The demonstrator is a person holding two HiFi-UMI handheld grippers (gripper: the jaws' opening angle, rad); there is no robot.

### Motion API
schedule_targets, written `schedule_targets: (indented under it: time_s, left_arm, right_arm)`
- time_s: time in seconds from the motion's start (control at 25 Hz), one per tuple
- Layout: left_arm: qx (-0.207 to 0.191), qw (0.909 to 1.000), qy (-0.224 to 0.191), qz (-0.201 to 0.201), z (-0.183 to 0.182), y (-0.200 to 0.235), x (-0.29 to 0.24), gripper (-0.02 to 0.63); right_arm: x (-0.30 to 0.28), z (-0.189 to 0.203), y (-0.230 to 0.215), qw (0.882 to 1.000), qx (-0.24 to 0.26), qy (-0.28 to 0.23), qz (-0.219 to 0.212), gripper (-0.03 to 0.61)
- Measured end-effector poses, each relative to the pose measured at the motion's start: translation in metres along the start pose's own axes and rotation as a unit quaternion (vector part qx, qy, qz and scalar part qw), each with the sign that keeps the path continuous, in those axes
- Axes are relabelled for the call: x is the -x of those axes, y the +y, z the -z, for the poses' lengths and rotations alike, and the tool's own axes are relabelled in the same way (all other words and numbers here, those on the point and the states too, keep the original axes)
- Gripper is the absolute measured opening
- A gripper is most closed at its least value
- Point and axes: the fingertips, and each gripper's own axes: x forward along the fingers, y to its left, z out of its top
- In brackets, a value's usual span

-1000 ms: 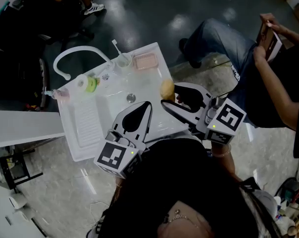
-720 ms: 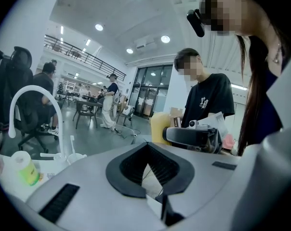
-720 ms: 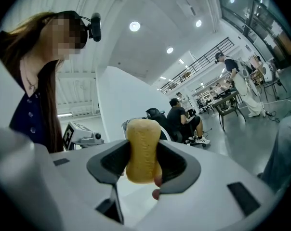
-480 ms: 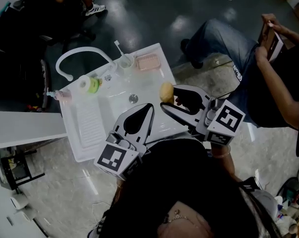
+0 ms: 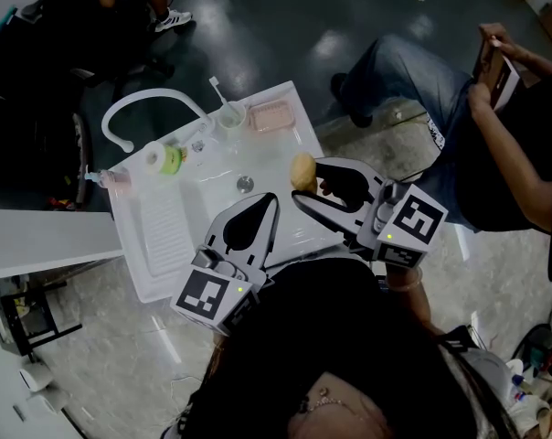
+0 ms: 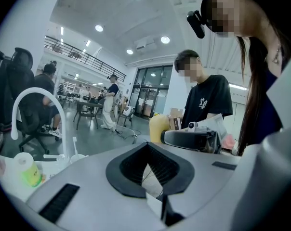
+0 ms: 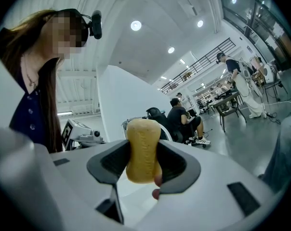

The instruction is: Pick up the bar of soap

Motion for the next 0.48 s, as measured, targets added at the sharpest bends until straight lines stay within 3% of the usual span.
schedule_targets:
  time_s: [0.48]
  left_arm:
    - [0.003,0.9998,0.014,-0.015,0.006,0.007,0.005,-0.003]
  right_arm:
    - [-0.007,0.006,-0.010,1.000,-0.009,-0.006,0.006,0.186]
